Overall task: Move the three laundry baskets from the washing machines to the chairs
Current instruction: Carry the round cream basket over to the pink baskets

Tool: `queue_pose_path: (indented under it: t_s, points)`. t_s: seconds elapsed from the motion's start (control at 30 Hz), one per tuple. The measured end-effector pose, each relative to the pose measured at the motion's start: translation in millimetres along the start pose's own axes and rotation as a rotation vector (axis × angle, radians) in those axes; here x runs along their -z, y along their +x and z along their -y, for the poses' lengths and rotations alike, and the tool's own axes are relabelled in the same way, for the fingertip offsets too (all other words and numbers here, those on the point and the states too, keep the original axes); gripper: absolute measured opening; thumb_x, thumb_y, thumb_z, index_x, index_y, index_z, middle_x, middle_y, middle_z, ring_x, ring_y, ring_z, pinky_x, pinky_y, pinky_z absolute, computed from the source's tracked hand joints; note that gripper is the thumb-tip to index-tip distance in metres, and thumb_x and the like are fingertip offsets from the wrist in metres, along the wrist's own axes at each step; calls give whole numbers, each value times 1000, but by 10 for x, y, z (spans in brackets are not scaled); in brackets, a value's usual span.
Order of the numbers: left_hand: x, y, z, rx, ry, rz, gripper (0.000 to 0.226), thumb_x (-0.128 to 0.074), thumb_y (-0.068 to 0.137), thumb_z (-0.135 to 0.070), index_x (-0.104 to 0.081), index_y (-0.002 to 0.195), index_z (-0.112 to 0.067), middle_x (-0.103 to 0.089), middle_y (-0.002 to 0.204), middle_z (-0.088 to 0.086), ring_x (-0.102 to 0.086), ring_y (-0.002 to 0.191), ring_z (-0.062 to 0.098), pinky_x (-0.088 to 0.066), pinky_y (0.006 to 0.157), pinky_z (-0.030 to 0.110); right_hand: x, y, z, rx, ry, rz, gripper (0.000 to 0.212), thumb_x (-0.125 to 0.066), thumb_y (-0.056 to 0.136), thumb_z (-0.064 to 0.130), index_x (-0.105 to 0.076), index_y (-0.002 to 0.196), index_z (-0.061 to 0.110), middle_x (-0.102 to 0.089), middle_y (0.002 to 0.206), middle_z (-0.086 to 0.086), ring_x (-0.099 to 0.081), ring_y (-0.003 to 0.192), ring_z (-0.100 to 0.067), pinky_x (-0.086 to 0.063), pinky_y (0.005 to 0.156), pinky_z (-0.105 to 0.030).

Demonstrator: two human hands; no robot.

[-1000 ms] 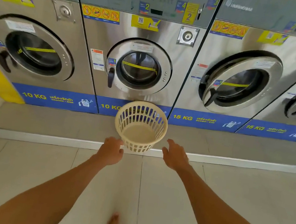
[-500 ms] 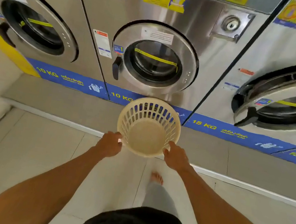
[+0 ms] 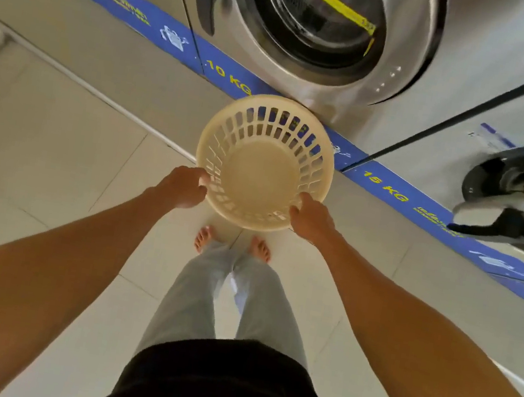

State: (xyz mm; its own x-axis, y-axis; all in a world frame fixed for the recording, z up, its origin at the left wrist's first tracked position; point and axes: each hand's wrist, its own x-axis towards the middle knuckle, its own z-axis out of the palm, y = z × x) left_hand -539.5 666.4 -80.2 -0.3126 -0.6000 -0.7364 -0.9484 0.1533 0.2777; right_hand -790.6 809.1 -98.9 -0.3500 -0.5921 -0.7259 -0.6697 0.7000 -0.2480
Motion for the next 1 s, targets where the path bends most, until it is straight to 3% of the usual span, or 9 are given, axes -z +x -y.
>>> queue_pose_path:
  t_s: [0.1, 0.23, 0.4, 0.47, 0.57, 0.63, 0.77, 0.9, 1.0]
  points:
    - [-158, 325, 1, 32, -16, -38, 45, -46, 94, -22, -55, 138, -24, -58, 135, 16, -54, 124, 33, -46, 101, 42, -118, 320, -49, -4, 0, -32, 49, -43, 100, 38, -42, 145, 18, -57, 135, -16, -57, 121, -37, -50, 94, -46]
    - [-486, 792, 93, 131, -48, -115, 60, -48, 91, -21, -35, 149, -32, -52, 134, 19, -54, 119, 37, -49, 93, 46, -343, 771, -267, -146, -24, -155, 45, -46, 101, 32, -42, 144, 20, -35, 147, -21, -48, 127, -39, -45, 100, -46]
    - [-966, 1253, 175, 265, -212, -152, 86, -54, 92, -11, -7, 157, -42, -52, 124, 20, -58, 91, 33, -49, 63, 35, -633, 1280, -536, -205, -56, -191, 48, -47, 102, 34, -34, 149, 28, -11, 161, -22, -44, 133, -44, -44, 103, -51]
    - [-1110, 1394, 189, 251, -264, -189, 95, -57, 89, -4, -2, 157, -41, -56, 113, 16, -58, 80, 28, -44, 48, 27, -709, 1437, -580, -199, -29, -212, 49, -46, 103, 34, -32, 150, 31, -10, 161, -20, -49, 129, -43, -47, 101, -49]
    - [-1197, 1511, 254, 281, -293, -235, 100, -61, 89, -3, -1, 157, -43, -56, 117, 16, -62, 71, 26, -47, 40, 27, -698, 1561, -617, -220, -13, -236, 50, -49, 102, 28, -33, 150, 32, -21, 154, -19, -59, 116, -38, -53, 93, -42]
    - [-1181, 1509, 285, 308, -279, -242, 97, -63, 91, -10, 0, 154, -48, -57, 124, 19, -66, 66, 27, -55, 41, 33, -617, 1565, -639, -253, 13, -222, 54, -54, 99, 21, -35, 149, 33, -28, 150, -17, -61, 111, -37, -54, 88, -40]
    - [-930, 1296, 197, 344, -270, -254, 90, -60, 93, -13, -4, 154, -50, -56, 124, 23, -66, 80, 38, -62, 60, 49, -382, 1408, -623, -232, 61, -264, 55, -57, 95, 19, -42, 146, 35, -41, 132, -10, -62, 102, -35, -52, 84, -38]
    - [-628, 874, 167, 411, -358, -174, 90, -61, 91, -5, -13, 155, -48, -53, 134, 20, -67, 98, 43, -59, 52, 45, -193, 1049, -501, -257, 60, -176, 67, -57, 92, 19, -35, 152, 38, -46, 134, -10, -58, 118, -34, -47, 90, -36]
    - [-459, 405, 168, 481, -395, -124, 94, -65, 88, 0, -17, 154, -47, -50, 134, 21, -66, 99, 43, -62, 63, 50, -110, 655, -420, -232, 43, -76, 74, -57, 93, 22, -22, 156, 40, -47, 136, -14, -56, 120, -36, -44, 82, -37]
